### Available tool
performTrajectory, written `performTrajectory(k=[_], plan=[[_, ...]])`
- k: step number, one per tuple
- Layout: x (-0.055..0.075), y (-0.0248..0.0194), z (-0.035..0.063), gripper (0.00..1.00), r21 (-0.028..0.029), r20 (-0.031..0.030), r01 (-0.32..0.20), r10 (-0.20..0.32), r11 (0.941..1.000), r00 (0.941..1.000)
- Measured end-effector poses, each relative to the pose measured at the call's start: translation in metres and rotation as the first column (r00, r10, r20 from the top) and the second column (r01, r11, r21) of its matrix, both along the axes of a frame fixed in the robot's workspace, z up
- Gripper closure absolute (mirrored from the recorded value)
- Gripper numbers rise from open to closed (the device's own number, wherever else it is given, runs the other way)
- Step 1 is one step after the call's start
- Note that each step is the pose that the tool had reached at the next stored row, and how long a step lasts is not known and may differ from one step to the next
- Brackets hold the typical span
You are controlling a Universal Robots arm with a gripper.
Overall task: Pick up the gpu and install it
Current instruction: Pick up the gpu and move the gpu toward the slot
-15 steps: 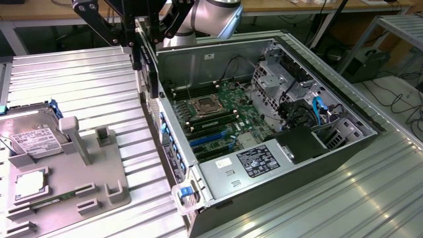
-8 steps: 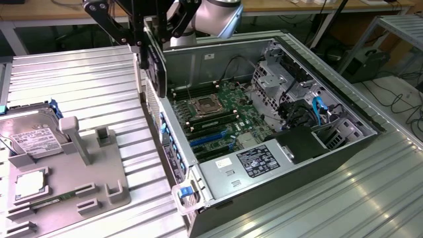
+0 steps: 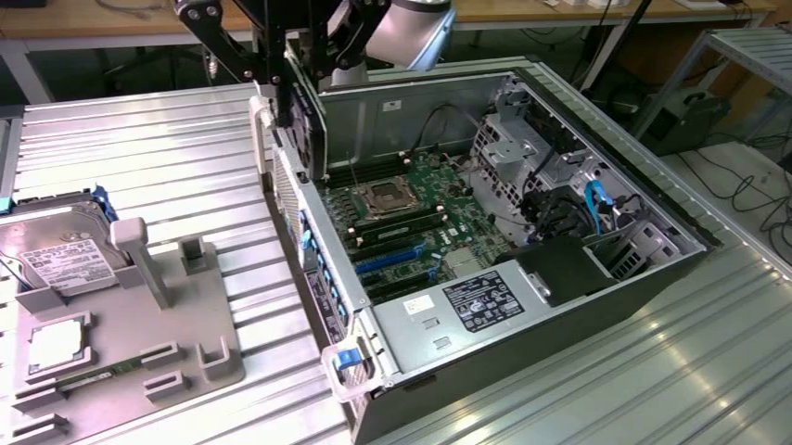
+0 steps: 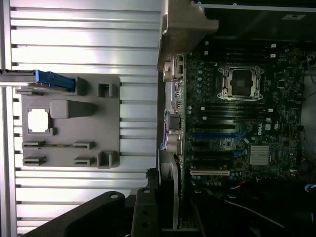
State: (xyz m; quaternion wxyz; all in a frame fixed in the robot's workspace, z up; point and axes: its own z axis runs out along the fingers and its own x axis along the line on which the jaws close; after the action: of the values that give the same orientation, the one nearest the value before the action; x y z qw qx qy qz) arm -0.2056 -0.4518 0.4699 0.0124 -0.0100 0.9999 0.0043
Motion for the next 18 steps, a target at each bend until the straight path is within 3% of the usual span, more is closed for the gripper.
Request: performTrajectory(k=[18], plan=[[0.018, 0.0, -0.0001, 0.72, -0.0001, 0.0, 0.0, 0.0, 1.0, 1.0]])
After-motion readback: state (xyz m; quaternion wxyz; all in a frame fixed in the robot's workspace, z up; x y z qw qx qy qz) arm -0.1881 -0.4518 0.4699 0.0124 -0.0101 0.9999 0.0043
